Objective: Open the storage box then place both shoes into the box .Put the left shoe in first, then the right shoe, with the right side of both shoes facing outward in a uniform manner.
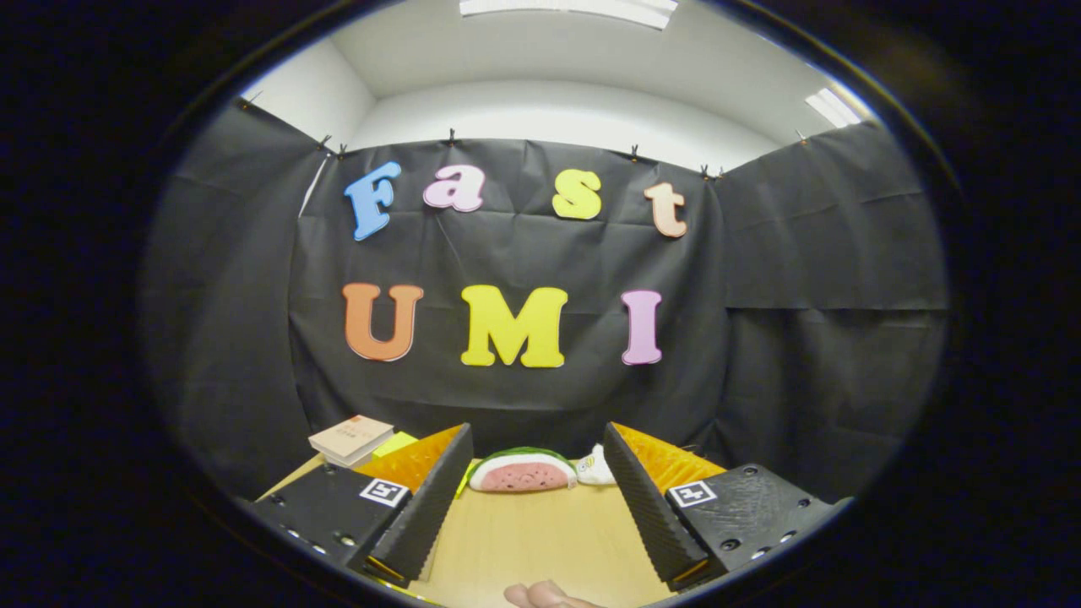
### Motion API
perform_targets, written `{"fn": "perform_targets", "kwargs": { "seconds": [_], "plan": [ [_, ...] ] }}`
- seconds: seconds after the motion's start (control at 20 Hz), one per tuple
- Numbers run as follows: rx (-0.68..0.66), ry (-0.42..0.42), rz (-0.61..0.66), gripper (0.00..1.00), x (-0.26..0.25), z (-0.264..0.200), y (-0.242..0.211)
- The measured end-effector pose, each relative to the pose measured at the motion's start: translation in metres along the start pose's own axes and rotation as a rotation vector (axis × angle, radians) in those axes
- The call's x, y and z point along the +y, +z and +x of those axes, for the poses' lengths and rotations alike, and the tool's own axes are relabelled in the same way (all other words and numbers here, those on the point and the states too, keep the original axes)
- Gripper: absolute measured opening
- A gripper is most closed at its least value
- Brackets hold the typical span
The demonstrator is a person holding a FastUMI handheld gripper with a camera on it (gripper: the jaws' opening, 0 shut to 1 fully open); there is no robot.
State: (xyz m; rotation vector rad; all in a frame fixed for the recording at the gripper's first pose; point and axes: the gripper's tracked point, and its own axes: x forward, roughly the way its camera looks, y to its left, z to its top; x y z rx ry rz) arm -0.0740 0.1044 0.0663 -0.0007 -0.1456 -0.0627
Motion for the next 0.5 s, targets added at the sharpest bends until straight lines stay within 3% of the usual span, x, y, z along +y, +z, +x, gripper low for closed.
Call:
{"fn": "perform_targets", "kwargs": {
  "seconds": [0.5],
  "plan": [
    [0.015, -0.001, -0.015, 0.96, -0.003, 0.000, -0.013]
  ]
}}
